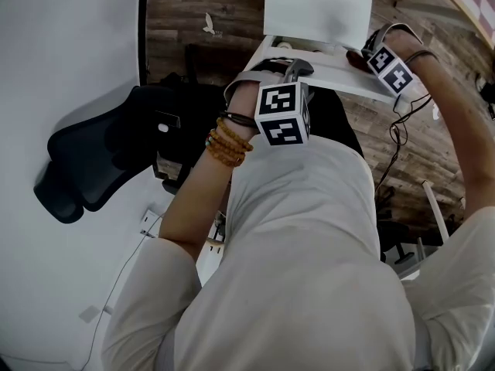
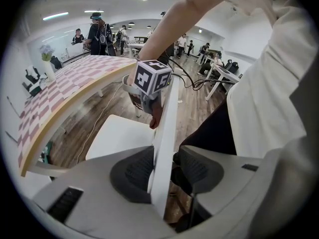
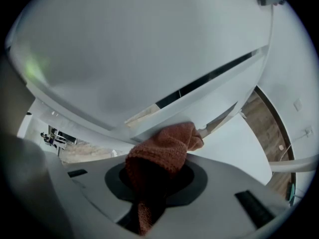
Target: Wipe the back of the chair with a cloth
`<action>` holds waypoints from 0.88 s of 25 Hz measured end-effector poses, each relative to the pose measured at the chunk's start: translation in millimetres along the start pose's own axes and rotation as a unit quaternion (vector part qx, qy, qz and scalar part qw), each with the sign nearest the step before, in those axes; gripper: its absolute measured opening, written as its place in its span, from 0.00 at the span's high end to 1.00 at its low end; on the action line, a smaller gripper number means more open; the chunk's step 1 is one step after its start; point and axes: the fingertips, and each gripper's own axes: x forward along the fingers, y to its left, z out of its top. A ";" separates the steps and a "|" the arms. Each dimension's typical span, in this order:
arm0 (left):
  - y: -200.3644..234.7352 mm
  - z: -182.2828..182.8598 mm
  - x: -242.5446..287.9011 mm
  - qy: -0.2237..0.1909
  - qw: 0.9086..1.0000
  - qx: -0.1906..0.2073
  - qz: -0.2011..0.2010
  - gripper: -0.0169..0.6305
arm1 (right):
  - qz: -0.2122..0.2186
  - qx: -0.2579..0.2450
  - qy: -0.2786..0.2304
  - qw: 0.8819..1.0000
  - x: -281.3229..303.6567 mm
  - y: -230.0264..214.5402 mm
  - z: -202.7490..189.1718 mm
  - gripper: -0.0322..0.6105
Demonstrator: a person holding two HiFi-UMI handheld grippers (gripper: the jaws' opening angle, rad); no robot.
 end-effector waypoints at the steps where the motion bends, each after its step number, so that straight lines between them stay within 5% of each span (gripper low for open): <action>1: -0.2 -0.5 0.1 0.000 1.000 0.001 0.000 0.68 | 0.001 0.001 -0.001 1.000 -2.9 2.8 0.8 0.80; 22: -3.7 -4.0 2.2 0.019 1.000 0.019 0.000 0.68 | -0.053 0.044 -0.036 0.997 -119.9 38.0 48.7 0.80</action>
